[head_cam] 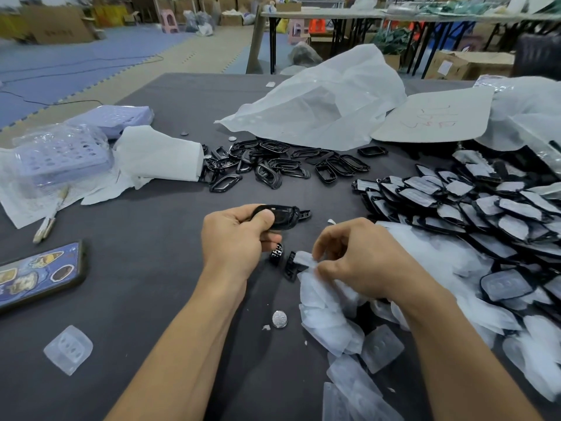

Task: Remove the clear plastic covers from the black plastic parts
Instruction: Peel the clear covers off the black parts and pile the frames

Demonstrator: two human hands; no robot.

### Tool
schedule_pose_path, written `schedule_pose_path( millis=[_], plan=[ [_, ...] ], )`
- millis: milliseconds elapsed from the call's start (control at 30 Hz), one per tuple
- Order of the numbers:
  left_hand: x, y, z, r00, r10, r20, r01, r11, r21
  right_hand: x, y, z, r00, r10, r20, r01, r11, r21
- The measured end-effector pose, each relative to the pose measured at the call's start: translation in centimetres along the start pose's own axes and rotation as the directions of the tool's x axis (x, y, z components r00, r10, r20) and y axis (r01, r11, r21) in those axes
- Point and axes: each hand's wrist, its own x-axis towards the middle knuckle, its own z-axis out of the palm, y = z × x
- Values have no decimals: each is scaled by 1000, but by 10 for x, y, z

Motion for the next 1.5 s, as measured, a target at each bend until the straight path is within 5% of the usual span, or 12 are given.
schedule_pose_path(
  millis=[200,333,433,800,1200,1367,1500],
  plan=[
    [0,-2,2,999,28,-17,-28,999,39,0,3,-1,996,73,-53,-52,943,329],
    [-2,-3,3,998,56,-14,-55,996,67,3,-2,-2,970,213,-119,-46,639,767],
    [-4,-5,6,995,97,-9,-95,986,133,3,-11,5,972,213,-96,-8,440,898],
    [-10,-1,7,988,152,6,-151,977,148,5,-17,23,965,149,-216,97,562,821],
    [-7,-7,7,938,225,262,-284,934,218,9,-8,29,925,69,-375,185,779,599],
    [-3,-6,3,950,229,214,-271,943,192,10,-7,25,974,43,-221,134,679,722],
    [-3,-5,4,953,257,160,-284,943,176,10,-11,20,979,177,-106,3,502,865]
  ],
)
